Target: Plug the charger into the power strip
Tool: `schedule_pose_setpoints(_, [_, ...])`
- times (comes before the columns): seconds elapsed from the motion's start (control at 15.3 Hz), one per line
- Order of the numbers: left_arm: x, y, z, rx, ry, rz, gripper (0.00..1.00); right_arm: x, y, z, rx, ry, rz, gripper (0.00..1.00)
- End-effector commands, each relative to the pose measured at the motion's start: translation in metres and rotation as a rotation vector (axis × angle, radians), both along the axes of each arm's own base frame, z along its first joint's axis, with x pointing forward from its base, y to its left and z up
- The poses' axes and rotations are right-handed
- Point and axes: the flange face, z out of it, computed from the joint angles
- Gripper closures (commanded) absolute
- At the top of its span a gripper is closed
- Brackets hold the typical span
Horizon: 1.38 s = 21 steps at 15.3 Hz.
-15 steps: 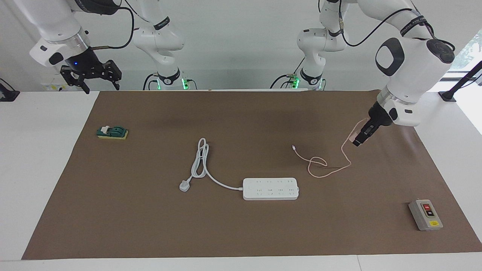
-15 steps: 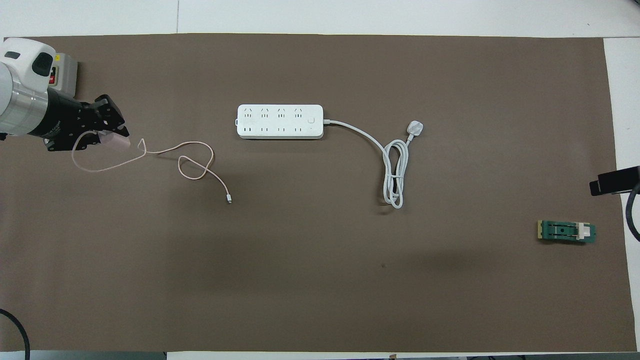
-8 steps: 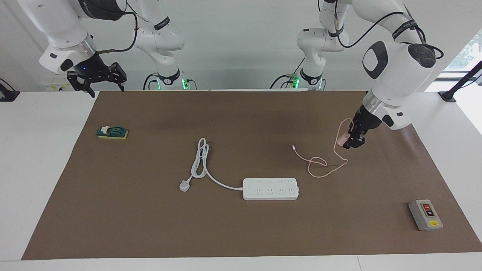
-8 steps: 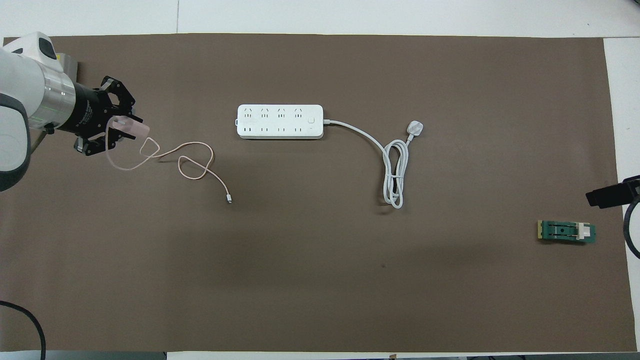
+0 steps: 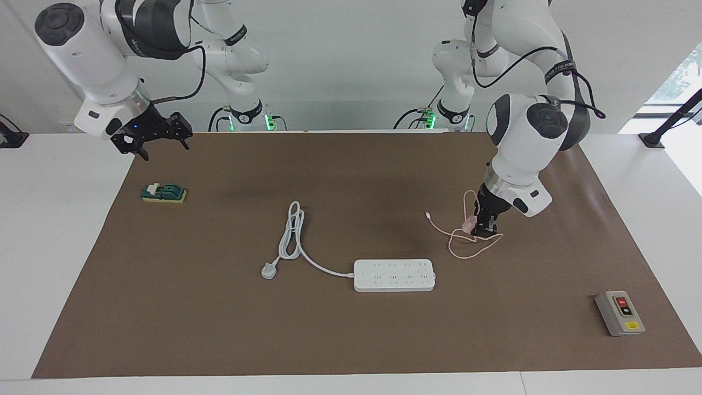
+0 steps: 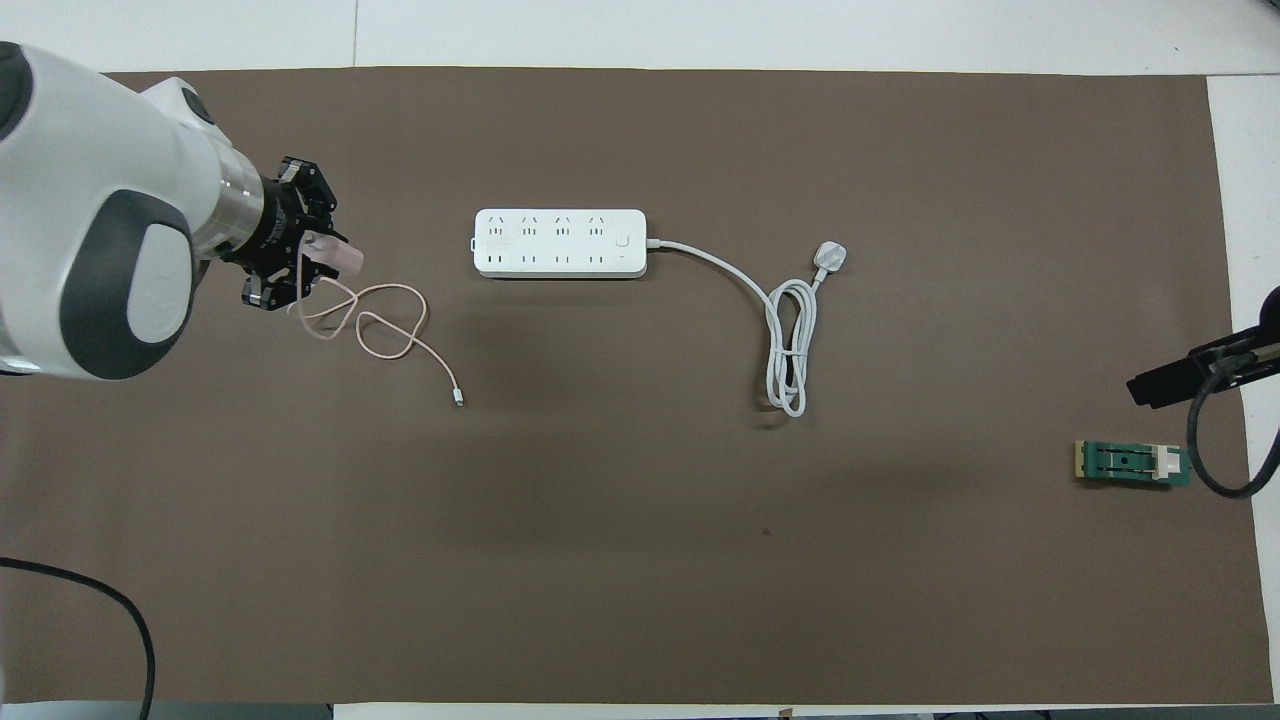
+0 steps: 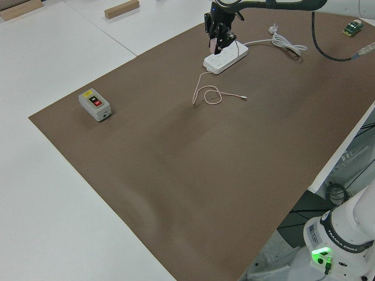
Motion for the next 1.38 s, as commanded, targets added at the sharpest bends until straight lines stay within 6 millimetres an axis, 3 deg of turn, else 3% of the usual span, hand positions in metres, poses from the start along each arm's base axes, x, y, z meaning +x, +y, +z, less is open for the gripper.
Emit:
schedule_pose_setpoints(0.0, [0.015,-0.023,-0.019,0.041,-0.001,0.033,1.00,0.006,0.004,0.003,-0.016,-0.010,0.036,0.00])
schedule_pose_setpoints(0.26, [0.039,-0.045,-0.037,0.050,0.002,0.063,1.00,0.012,-0.001,-0.009,-0.016,0.008,0.029,0.00])
schedule_pose_setpoints(0.39, [0.041,-0.066,-0.059,0.057,0.002,0.069,1.00,0.011,-0.001,-0.007,-0.016,0.008,0.029,0.00])
schedule_pose_setpoints(0.46, [0.047,-0.067,-0.067,0.073,-0.006,0.082,1.00,0.009,0.000,-0.006,-0.016,0.011,0.027,0.00])
schedule_pose_setpoints(0.98, [0.037,-0.097,-0.069,0.097,0.001,0.127,1.00,0.008,0.004,0.001,-0.015,0.003,0.026,0.00])
schedule_pose_setpoints(1.31, [0.032,-0.104,-0.073,0.121,0.001,0.171,1.00,0.008,0.001,0.006,-0.016,-0.008,0.019,0.00])
